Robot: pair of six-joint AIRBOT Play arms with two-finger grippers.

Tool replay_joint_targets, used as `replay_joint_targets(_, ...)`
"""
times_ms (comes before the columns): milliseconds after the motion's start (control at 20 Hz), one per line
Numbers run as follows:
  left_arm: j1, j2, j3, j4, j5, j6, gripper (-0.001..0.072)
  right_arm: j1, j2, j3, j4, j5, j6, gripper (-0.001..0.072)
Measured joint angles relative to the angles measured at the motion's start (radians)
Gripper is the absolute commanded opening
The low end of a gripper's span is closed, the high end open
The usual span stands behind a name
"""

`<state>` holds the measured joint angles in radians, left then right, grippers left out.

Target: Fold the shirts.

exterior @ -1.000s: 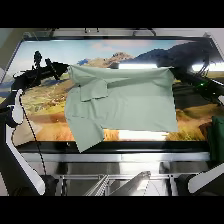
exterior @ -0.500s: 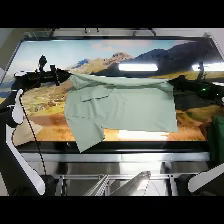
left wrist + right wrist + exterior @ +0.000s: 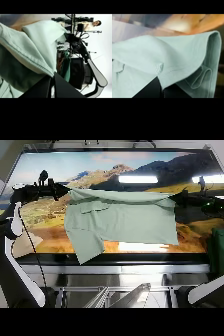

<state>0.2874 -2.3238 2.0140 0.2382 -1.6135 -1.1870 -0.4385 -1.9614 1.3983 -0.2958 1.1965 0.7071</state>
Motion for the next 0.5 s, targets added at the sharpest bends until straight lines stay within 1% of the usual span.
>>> replay_joint_targets(150,-0.016,0.000,0.000,0.108,0.010,-0.021,0.0029,0.000,-0.011,0.000,-0.010,0.003,0.000,0.0017)
replay_joint_targets(200,-0.019,0.000,0.000,0.151,0.012,-0.031,0.0118,0.000,-0.013,0.000,-0.017,0.003,0.000,0.0034)
replay_joint_targets(250,-0.020,0.000,0.000,0.182,0.014,-0.037,0.0245,-0.002,-0.015,0.000,-0.028,0.003,0.001,0.0145)
replay_joint_targets(300,-0.019,0.000,0.000,0.206,0.013,-0.051,0.0247,-0.003,-0.016,0.001,-0.042,0.000,0.007,0.0258)
replay_joint_targets(400,-0.007,0.000,0.000,0.240,-0.003,-0.074,0.0247,-0.012,-0.016,0.006,-0.082,-0.008,0.038,0.0263)
replay_joint_targets(500,0.009,0.000,0.008,0.260,-0.039,-0.102,0.0246,-0.025,-0.002,0.014,-0.151,-0.003,0.090,0.0263)
